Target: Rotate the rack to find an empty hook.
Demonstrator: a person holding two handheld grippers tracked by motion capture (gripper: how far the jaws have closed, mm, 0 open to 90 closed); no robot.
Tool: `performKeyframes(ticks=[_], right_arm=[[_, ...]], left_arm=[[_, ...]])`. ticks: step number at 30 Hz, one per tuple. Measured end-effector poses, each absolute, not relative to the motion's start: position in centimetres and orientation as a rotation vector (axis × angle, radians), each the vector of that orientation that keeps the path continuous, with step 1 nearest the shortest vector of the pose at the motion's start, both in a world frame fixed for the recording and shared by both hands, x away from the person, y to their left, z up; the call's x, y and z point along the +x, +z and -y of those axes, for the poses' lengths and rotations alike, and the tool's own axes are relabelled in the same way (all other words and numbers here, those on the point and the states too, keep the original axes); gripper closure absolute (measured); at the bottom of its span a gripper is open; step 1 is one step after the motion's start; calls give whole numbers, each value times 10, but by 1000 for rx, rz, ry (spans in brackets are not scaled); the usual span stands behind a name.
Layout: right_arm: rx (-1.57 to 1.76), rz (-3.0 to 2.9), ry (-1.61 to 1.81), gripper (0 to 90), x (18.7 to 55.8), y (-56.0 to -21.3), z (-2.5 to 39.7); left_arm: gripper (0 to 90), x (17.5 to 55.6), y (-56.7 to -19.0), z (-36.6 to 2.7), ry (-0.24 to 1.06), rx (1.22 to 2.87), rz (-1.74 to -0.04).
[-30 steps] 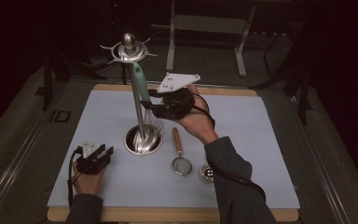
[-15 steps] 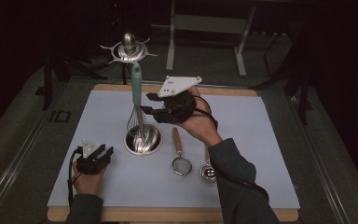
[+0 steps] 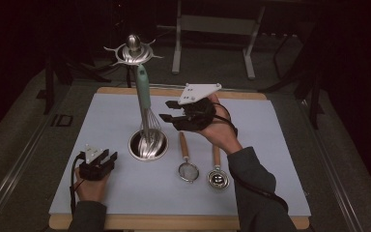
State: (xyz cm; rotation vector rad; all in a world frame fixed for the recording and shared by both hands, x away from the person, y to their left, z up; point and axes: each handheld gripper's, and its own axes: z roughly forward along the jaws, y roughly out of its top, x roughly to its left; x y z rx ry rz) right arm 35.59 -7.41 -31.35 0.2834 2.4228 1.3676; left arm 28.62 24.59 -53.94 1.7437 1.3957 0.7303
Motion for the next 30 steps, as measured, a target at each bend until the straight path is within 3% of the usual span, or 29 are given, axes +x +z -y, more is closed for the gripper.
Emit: performKeyframes(ticks=[11, 19, 24, 27, 30], right_arm=[[391, -2459, 1354, 546, 357, -347, 107], [463, -2486, 1307, 543, 356, -374, 129], [516, -2500, 1200, 536, 353, -392, 141], [530, -2511, 1153, 534, 349, -405, 146], [564, -2511, 1115, 532, 348, -418, 151]], left_arm=[[661, 285, -539, -252, 691, 1689, -1393], [685, 282, -534, -252, 736, 1672, -1396], [792, 276, -518, -250, 741, 1629, -1323], [900, 273, -508, -248, 730, 1609, -1266], [900, 272, -498, -245, 714, 1582, -1223]])
